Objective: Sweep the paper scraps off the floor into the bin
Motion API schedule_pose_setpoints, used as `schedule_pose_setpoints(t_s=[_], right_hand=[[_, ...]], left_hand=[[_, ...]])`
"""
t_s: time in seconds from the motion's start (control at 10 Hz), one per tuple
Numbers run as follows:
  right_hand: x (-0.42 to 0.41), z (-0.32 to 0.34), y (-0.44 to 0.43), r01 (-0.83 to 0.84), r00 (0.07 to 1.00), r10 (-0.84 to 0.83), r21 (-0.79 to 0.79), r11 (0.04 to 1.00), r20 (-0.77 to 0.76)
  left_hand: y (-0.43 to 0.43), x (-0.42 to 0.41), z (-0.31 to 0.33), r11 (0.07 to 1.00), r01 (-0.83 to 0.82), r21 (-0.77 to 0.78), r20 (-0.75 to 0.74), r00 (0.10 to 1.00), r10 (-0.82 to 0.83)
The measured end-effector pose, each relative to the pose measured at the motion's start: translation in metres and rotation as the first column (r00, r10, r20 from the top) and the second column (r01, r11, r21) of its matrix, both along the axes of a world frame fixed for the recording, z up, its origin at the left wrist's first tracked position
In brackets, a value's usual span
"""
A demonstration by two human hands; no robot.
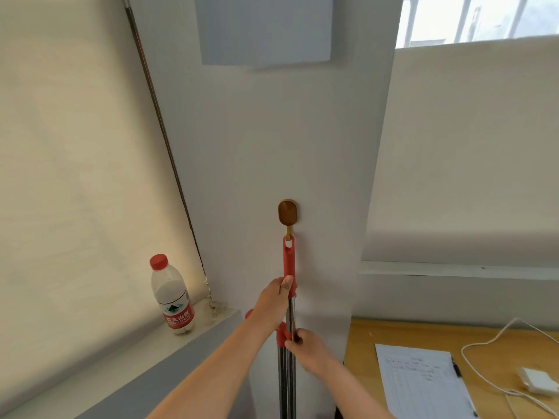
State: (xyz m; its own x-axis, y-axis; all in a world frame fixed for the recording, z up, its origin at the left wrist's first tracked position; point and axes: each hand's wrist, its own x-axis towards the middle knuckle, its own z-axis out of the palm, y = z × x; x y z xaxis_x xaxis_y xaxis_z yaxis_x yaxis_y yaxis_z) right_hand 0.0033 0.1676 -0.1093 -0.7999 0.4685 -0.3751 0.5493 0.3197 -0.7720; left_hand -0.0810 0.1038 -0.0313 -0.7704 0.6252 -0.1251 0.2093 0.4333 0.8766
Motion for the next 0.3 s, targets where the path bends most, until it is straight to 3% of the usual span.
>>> schedule_pose_setpoints(t_s=[0.1, 0.2, 0.3], right_hand=[[0.002, 0.016, 0.016, -0.082, 0.995, 0.080, 0.039, 0.996, 0.059], [0.002, 0.042, 0.028, -0.109, 0.992, 0.104, 0.065, 0.992, 0.078], [-0.002, 0.092, 0.036, -0.117, 0.993, 0.115, 0.077, 0.990, 0.019]], left_hand=[[-0.005, -0.005, 0.008, 0.998, -0.036, -0.059, -0.074, 0.997, 0.032], [-0.011, -0.017, 0.026, 1.000, -0.023, 0.020, -0.004, 1.000, 0.024], [-0.017, -0.037, 0.074, 0.991, -0.094, 0.099, -0.051, 0.994, 0.099]])
